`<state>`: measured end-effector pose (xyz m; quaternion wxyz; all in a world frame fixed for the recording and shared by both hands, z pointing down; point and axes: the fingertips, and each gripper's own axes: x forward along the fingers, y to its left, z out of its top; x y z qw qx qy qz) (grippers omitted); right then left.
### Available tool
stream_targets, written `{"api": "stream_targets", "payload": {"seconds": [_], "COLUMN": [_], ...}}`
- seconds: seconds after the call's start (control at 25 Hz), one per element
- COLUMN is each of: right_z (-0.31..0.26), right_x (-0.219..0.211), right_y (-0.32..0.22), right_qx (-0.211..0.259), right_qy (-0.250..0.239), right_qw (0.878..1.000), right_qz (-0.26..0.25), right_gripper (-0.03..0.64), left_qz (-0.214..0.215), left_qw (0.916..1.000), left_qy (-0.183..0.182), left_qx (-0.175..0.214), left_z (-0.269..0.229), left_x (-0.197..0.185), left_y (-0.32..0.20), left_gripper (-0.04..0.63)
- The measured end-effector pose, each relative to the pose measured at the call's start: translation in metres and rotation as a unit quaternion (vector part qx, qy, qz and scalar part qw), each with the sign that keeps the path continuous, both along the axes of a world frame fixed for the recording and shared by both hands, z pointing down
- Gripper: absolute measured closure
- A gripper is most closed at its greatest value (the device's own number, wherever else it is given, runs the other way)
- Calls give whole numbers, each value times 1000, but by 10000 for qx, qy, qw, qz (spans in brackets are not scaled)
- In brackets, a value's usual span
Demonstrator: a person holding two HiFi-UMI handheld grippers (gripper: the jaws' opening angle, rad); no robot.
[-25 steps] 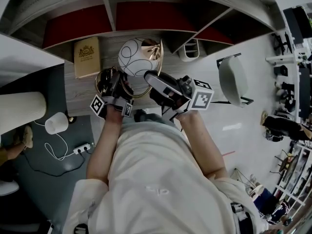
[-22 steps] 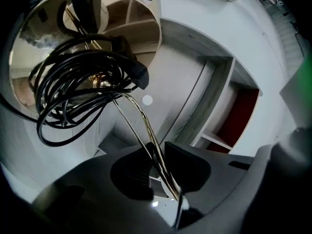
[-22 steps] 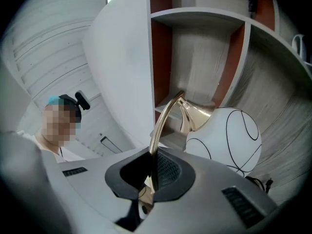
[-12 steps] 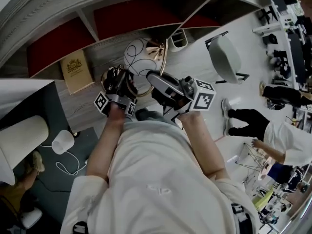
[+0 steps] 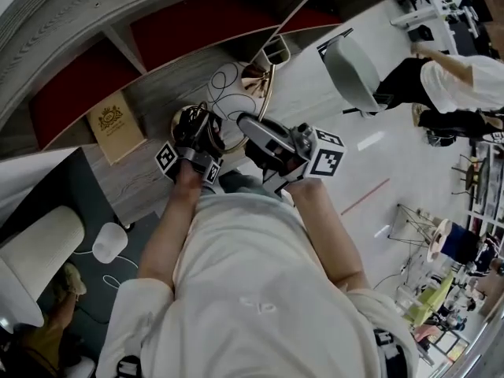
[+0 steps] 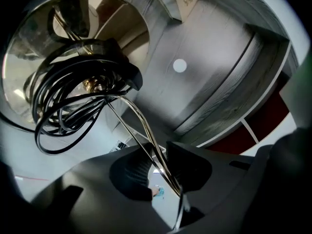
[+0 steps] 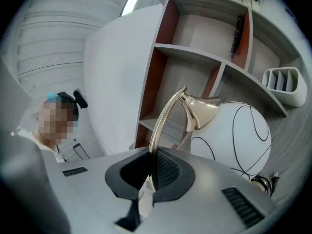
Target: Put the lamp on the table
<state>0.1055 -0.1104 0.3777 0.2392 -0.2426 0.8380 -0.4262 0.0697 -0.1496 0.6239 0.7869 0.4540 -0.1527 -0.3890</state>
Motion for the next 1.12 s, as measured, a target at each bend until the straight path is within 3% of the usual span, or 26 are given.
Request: {"api": "stream_targets", "payload": {"seconds": [0.52, 0.84, 1.12], "right_z": [4, -1, 4], "right_x": [-3, -23, -49], "right_y": [-10, -22, -31], "right_qx": [-60, -50, -59], "right_qy": [37, 162, 304], "right_qw": [9993, 9995, 9995], "right_qz": [355, 270, 52], "right_gripper": [588, 588, 588], "left_qz": [550, 712, 1038], "left_qw": [9984, 9973, 9939], "left_qy": [33, 82, -106], "left_qx": [141, 142, 359], "left_z": [5, 3, 9], "left_x": [10, 3, -14], "left_y": [-3, -4, 1], "left_gripper": [471, 456, 377]}}
